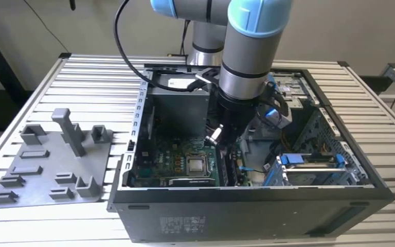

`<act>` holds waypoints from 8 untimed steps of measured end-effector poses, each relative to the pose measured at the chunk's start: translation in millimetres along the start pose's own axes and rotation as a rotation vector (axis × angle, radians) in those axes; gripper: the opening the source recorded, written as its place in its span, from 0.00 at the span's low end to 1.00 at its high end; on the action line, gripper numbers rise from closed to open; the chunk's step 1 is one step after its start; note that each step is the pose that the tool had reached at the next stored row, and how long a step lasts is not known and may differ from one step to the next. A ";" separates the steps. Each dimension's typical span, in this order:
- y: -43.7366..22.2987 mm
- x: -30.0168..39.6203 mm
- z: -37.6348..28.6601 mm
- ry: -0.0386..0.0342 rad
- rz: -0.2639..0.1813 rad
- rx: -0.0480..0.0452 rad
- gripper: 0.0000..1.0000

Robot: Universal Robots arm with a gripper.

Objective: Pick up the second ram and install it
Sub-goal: 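Press down the second ram until it locks into place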

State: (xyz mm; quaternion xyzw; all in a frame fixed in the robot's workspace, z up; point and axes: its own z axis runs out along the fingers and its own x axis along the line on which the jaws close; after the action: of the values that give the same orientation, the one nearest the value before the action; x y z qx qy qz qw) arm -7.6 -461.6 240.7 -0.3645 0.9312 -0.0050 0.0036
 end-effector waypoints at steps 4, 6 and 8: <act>0.0 0.0 0.0 -0.0007 -0.057 -0.0002 0.11; 0.0 0.0 0.0 -0.0011 -0.085 -0.0003 0.11; -0.1 0.2 0.0 -0.0012 -0.104 -0.0003 0.11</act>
State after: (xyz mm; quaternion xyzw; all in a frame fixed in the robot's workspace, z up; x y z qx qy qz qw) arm -7.7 -461.8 240.7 -0.4124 0.9110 -0.0048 0.0039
